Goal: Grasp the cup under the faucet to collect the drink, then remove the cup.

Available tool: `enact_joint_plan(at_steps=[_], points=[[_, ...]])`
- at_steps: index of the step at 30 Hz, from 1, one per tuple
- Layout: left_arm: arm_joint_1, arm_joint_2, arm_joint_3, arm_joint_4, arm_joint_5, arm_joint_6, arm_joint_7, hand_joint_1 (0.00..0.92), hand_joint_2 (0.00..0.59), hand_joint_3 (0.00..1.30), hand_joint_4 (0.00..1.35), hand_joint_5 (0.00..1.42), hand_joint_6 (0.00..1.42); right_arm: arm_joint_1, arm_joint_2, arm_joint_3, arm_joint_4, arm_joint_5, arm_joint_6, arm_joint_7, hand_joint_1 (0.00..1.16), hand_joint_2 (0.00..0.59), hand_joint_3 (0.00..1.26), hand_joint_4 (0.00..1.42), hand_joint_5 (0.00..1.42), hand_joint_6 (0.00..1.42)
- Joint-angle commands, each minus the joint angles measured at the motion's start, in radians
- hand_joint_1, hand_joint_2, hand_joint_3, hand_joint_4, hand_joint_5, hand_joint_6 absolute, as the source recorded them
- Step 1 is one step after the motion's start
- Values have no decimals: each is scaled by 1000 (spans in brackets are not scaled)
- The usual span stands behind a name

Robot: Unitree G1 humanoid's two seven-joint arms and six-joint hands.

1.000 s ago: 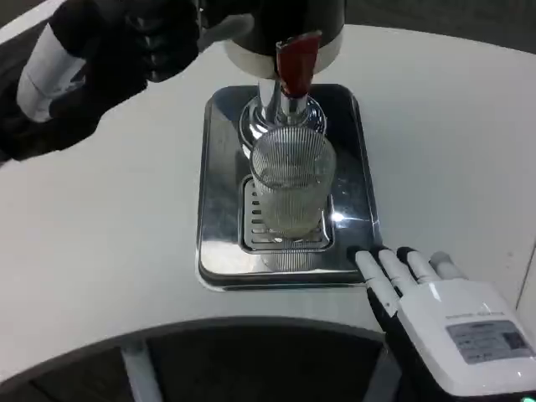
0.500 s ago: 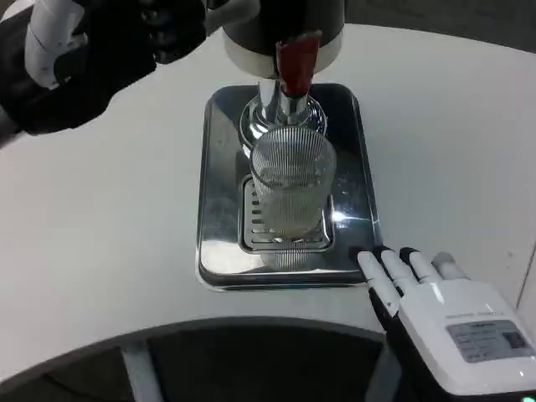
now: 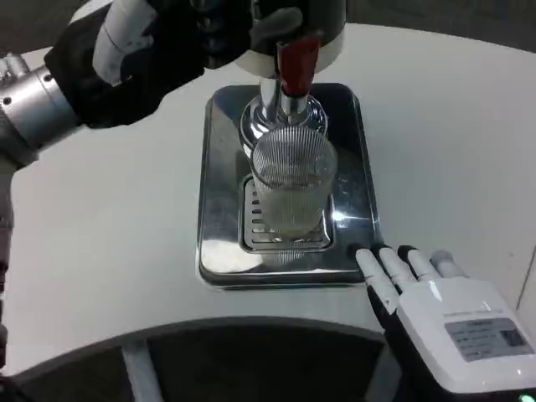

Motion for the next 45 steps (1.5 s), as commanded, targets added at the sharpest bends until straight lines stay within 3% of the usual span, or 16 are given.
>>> enact_joint_plan(at_steps=[1, 9, 18, 29, 33, 45], points=[[-64, -25, -15, 58, 39, -37, -24, 0, 66, 0, 0, 8, 0, 5, 16, 5, -2, -9, 7, 3, 735, 235, 0, 0, 0, 0], [-140, -76, -32, 146, 82, -71, -35, 0, 67, 0, 0, 14, 0, 8, 16, 1, -7, -7, 10, 1, 735, 235, 0, 0, 0, 0], [-198, -98, -55, 221, 128, -121, -57, 0, 67, 0, 0, 39, 0, 13, 15, 0, -10, 0, 11, -3, 735, 235, 0, 0, 0, 0], [-252, -88, -89, 300, 202, -233, -107, 0, 72, 7, 0, 64, 6, 19, 19, 7, -7, 9, 15, -14, 735, 235, 0, 0, 0, 0], [-262, -79, -103, 324, 232, -291, -122, 0, 74, 12, 0, 68, 7, 0, 18, -3, 12, 41, 25, -27, 734, 235, 0, 0, 0, 0], [-256, -52, -127, 371, 283, -411, -133, 0, 75, 23, 0, 82, 8, -132, 7, -99, 149, 212, 107, -151, 726, 225, 0, 0, 0, 0]])
